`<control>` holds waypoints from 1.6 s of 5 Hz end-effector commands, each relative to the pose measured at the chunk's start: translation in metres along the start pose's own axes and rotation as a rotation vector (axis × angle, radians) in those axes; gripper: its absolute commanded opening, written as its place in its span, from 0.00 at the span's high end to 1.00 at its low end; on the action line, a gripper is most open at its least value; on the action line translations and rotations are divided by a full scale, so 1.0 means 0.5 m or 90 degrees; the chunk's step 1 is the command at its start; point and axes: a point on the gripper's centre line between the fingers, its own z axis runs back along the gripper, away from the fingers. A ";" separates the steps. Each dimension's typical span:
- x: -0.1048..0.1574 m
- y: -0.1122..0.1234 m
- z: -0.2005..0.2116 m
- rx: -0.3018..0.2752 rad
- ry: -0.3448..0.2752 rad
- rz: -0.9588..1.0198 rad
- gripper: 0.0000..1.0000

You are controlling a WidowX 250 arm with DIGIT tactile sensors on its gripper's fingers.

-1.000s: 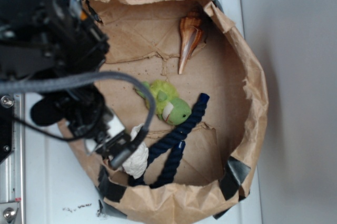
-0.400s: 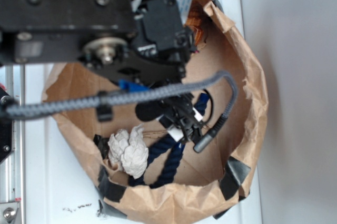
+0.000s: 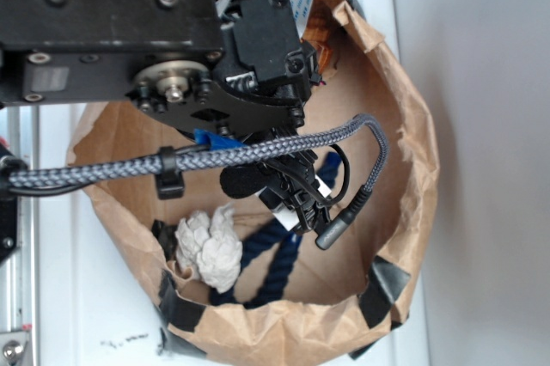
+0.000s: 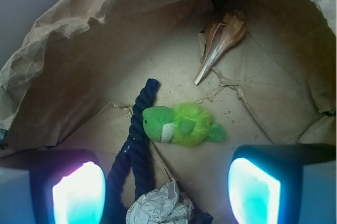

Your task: Grab the shell.

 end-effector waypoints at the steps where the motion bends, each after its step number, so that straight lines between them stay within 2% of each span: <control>1: 0.035 -0.010 -0.018 -0.011 -0.051 0.014 0.00; 2: 0.040 -0.008 -0.065 0.000 -0.090 0.019 0.00; 4: 0.061 0.006 -0.135 0.057 -0.130 0.020 0.00; 5: 0.075 0.014 -0.154 0.064 -0.145 0.030 0.00; 6: 0.085 0.033 -0.162 0.057 -0.142 0.034 0.00; 7: 0.097 0.048 -0.161 0.056 -0.109 0.058 0.00; 8: 0.103 0.062 -0.153 0.076 -0.087 0.082 0.00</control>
